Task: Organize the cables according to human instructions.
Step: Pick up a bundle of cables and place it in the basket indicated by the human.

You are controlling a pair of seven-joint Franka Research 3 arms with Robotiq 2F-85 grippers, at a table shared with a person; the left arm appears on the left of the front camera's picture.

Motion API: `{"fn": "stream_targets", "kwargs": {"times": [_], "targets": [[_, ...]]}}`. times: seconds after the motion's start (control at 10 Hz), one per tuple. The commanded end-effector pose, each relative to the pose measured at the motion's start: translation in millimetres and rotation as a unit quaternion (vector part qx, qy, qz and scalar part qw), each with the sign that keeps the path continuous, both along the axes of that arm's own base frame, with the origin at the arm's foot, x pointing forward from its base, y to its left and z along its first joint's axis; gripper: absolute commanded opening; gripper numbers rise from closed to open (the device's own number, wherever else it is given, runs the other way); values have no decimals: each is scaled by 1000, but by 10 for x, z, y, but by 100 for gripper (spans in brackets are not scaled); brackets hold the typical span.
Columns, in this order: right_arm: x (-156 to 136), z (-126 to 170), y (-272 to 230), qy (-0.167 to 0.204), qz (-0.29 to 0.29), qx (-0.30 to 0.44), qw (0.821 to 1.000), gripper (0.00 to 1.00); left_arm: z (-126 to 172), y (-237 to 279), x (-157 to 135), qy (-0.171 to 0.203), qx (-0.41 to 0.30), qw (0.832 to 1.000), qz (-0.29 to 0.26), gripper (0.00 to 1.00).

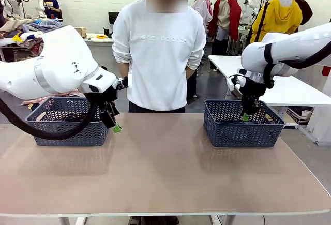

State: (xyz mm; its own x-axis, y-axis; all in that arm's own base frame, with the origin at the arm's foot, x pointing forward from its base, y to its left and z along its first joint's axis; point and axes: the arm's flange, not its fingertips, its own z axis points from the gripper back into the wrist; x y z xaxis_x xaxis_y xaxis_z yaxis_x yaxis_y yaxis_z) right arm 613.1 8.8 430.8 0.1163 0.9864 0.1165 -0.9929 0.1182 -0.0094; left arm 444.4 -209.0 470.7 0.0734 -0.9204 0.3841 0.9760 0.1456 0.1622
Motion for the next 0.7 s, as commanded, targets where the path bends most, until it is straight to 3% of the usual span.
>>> {"fn": "stream_targets", "kwargs": {"times": [0.0, 0.1, 0.2, 0.3, 0.4, 0.5, 0.6], "targets": [[20, 61, -37, -16, 1, 22, 1000, 37, 1, 21, -4, -2, 3, 1000, -1, 100], [13, 105, -37, -20, -5, 27, 999, 73, 1, 21, -4, -2, 3, 1000, -1, 100], [11, 130, -32, -18, -7, 27, 999, 57, 1, 21, -4, -2, 3, 1000, -1, 100], [8, 139, -25, -14, -6, 25, 1000, 93, 1, 21, -4, -2, 3, 1000, -1, 100], [7, 139, -23, -11, -7, 25, 1000, 77, 1, 21, -4, -2, 3, 1000, -1, 100], [11, 154, -11, -8, -6, 24, 1000, 100, 1, 21, -4, -2, 3, 1000, -1, 100], [12, 158, -1, -6, -5, 22, 1000, 97, 1, 21, -4, -2, 3, 1000, -1, 100]]}}
